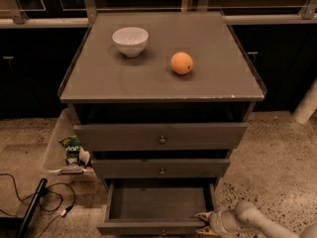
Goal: Open bottom drawer
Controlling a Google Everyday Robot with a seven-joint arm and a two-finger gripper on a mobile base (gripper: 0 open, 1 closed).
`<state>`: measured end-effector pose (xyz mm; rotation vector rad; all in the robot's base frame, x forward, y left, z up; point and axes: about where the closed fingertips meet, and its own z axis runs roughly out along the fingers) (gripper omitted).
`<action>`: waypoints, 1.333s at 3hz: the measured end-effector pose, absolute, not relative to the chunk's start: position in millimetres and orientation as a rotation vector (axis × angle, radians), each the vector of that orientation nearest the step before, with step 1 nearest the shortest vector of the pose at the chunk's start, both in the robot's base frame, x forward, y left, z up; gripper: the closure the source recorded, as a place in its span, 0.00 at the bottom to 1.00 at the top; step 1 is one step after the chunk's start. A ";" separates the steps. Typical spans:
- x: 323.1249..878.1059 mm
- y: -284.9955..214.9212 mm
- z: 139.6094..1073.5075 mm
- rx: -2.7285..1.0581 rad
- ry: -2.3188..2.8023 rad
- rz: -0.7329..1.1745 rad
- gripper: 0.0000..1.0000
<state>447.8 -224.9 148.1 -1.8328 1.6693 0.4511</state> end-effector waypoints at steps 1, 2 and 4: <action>447.8 -224.9 148.1 -1.833 1.669 0.451 0.39; 447.8 -224.8 148.1 -1.833 1.669 0.451 0.17; 447.7 -224.8 148.0 -1.833 1.669 0.451 0.00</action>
Offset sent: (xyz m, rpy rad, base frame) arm 0.0000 0.0000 0.0000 0.0000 0.0000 0.0000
